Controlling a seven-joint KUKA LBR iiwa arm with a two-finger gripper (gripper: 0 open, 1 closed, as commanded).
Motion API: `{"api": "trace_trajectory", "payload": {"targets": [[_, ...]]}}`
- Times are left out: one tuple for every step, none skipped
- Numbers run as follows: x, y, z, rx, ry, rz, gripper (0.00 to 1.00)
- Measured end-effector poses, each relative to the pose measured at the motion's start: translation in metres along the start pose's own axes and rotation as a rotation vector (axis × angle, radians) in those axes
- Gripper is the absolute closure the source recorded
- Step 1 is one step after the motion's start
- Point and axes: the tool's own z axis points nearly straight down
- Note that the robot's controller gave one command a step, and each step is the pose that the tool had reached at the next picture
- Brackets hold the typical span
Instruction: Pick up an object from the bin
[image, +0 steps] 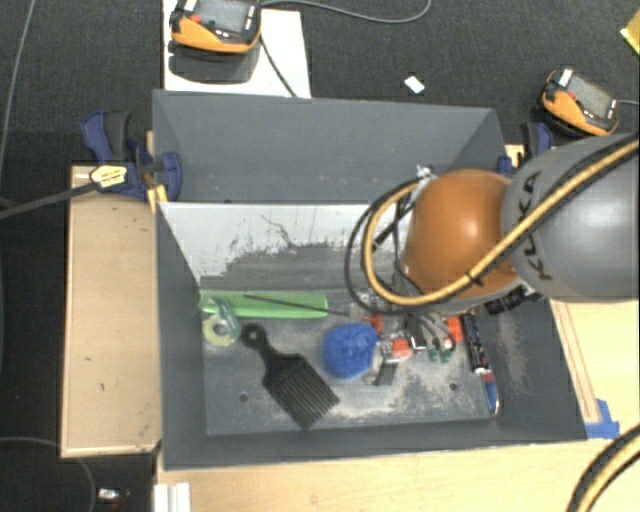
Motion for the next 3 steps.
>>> {"api": "trace_trajectory", "payload": {"targets": [[-0.026,-0.012,0.0,-0.002,-0.003,-0.219,0.0],[-0.029,-0.011,0.004,-0.001,-0.004,-0.125,0.0],[-0.024,-0.028,0.079,-0.001,-0.013,-0.111,0.0]]}}
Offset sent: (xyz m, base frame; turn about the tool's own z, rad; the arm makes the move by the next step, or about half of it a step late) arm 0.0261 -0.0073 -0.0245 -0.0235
